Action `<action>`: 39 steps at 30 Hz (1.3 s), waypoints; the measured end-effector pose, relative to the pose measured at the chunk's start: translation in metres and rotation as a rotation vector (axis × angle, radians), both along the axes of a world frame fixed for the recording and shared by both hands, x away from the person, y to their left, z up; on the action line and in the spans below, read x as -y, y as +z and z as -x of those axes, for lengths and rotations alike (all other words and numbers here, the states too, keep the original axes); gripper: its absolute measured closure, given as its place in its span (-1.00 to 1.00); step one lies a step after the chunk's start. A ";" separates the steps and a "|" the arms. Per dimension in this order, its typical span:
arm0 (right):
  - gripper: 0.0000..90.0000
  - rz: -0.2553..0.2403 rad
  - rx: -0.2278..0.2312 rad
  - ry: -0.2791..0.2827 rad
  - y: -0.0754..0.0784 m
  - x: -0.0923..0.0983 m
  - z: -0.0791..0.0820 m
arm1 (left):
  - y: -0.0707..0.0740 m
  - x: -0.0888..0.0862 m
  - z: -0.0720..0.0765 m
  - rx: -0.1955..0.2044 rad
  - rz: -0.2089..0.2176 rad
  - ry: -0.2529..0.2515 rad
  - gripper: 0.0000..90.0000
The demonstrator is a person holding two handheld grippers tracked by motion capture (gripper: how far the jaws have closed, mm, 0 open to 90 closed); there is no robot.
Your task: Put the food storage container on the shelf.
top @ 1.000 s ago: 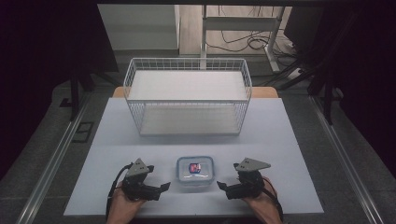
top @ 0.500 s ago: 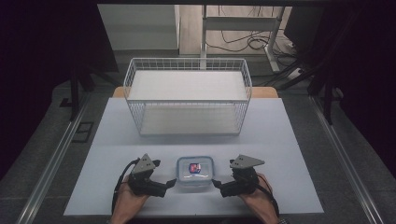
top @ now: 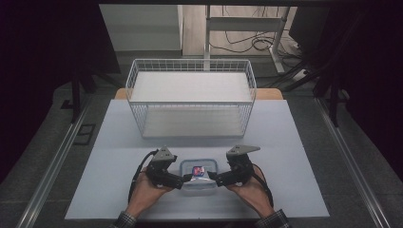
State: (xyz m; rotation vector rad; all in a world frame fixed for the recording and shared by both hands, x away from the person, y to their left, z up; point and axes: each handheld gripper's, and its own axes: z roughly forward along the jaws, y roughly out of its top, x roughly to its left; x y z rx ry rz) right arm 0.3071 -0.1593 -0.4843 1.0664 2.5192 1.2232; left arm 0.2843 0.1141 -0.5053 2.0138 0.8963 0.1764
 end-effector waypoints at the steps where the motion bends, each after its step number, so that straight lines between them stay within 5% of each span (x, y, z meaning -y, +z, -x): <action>1: -0.98 0.000 0.000 0.000 0.000 0.000 0.000 | -0.002 0.002 -0.003 -0.008 0.000 0.004 -0.88; 5: -0.94 0.005 -0.077 0.035 -0.010 -0.009 -0.010 | -0.013 0.004 -0.011 -0.065 0.004 -0.002 -0.92; 8: -0.90 0.003 -0.140 0.078 -0.021 -0.014 -0.010 | -0.020 0.001 -0.010 -0.133 0.059 -0.018 -0.91; 9: -0.88 -0.007 -0.158 0.087 -0.022 -0.014 -0.010 | -0.024 -0.001 -0.009 -0.188 0.091 -0.047 -0.91; 11: -0.81 -0.027 -0.190 0.109 -0.024 -0.014 -0.009 | -0.026 -0.002 -0.007 -0.219 0.118 -0.057 -0.83; 15: -0.79 -0.022 -0.187 0.121 -0.024 -0.012 -0.004 | -0.020 0.000 0.002 -0.188 0.070 -0.067 -0.73; 18: -0.63 -0.002 -0.169 0.136 -0.021 -0.007 0.005 | -0.016 -0.002 0.012 -0.165 0.053 -0.059 -0.48; 22: -0.32 -0.014 -0.137 0.130 -0.018 0.004 0.014 | -0.017 -0.011 0.018 -0.173 0.089 -0.069 -0.13; 25: -0.14 -0.017 -0.118 0.130 -0.014 0.010 0.017 | -0.016 -0.014 0.017 -0.175 0.100 -0.081 -0.06; 28: 0.08 -0.072 -0.136 0.122 -0.012 0.018 0.017 | -0.014 -0.022 0.017 -0.175 0.166 -0.080 0.15; 31: 0.18 -0.111 -0.168 0.125 -0.012 0.025 0.015 | -0.013 -0.024 0.019 -0.166 0.166 -0.078 0.33; 32: 0.19 -0.102 -0.166 0.109 -0.012 0.027 0.016 | -0.013 -0.029 0.020 -0.151 0.171 -0.041 0.47; 34: 0.23 -0.128 -0.184 0.110 -0.013 0.030 0.015 | -0.017 -0.030 0.019 -0.168 0.202 -0.053 0.50; 39: 0.24 -0.134 -0.178 0.108 -0.013 0.031 0.016 | -0.016 -0.029 0.021 -0.158 0.190 -0.046 0.47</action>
